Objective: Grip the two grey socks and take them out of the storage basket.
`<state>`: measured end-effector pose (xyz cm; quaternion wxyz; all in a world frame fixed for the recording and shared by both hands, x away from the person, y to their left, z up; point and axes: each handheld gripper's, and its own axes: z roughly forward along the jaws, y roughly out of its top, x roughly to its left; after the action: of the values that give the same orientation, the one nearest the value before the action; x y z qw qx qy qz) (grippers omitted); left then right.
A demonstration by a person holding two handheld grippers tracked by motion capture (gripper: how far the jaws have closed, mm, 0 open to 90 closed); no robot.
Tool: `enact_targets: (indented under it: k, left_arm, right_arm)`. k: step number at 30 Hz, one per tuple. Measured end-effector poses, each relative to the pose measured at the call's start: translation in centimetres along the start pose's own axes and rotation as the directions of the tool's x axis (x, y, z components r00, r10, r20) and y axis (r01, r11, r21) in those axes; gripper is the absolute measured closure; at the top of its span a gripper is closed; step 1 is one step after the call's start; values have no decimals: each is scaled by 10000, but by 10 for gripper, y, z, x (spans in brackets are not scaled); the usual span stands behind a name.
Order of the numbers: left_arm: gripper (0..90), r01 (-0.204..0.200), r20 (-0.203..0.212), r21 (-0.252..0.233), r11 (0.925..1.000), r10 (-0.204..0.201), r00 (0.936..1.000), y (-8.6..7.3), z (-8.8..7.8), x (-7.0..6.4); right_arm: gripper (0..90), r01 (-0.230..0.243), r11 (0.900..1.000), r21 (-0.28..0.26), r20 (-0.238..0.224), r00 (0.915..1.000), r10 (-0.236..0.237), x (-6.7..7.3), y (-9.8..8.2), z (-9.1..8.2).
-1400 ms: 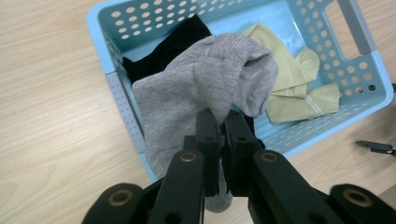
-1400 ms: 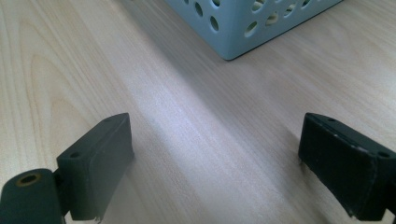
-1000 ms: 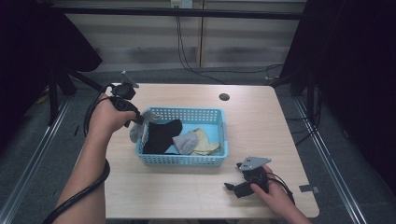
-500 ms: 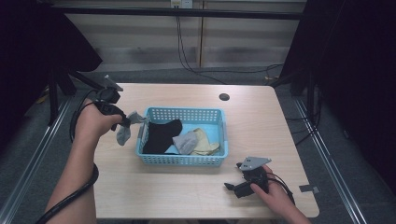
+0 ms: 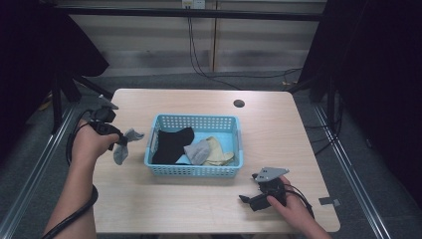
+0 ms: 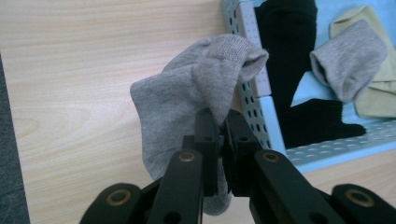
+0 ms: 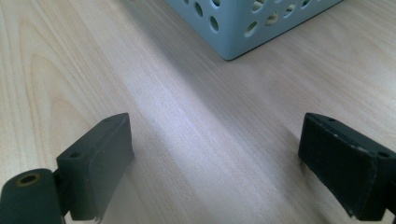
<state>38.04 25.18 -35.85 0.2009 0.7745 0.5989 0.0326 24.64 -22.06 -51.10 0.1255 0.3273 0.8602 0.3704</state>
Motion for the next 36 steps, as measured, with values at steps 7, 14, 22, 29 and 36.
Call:
enact_targets:
  k: [7, 14, 22, 29, 36]
  left_arm:
    - [847, 398, 23, 159, 9991, -399, 9992, -10, 19, 7]
    - [822, 335, -71, 257, 9991, -333, 9994, -16, 29, 10]
    - [667, 232, -44, 115, 9997, -231, 9997, -17, 28, 5]
    - [601, -98, 125, -132, 9999, 100, 9999, -10, 18, -5]
    - [472, -486, 245, -398, 9980, 496, 9985, 0, 13, -24]
  right_arm:
    - [96, 12, 10000, -8, 3, 10000, -12, 0, 0, 0]
    - [96, 8, 10000, -9, 3, 10000, -8, 0, 0, 0]
    - [96, 21, 10000, -13, 6, 10000, -21, 0, 0, 0]
    - [96, 11, 10000, 1, 12, 10000, -11, 0, 0, 0]
    - [96, -7, 10000, 6, 8, 10000, 7, 0, 0, 0]
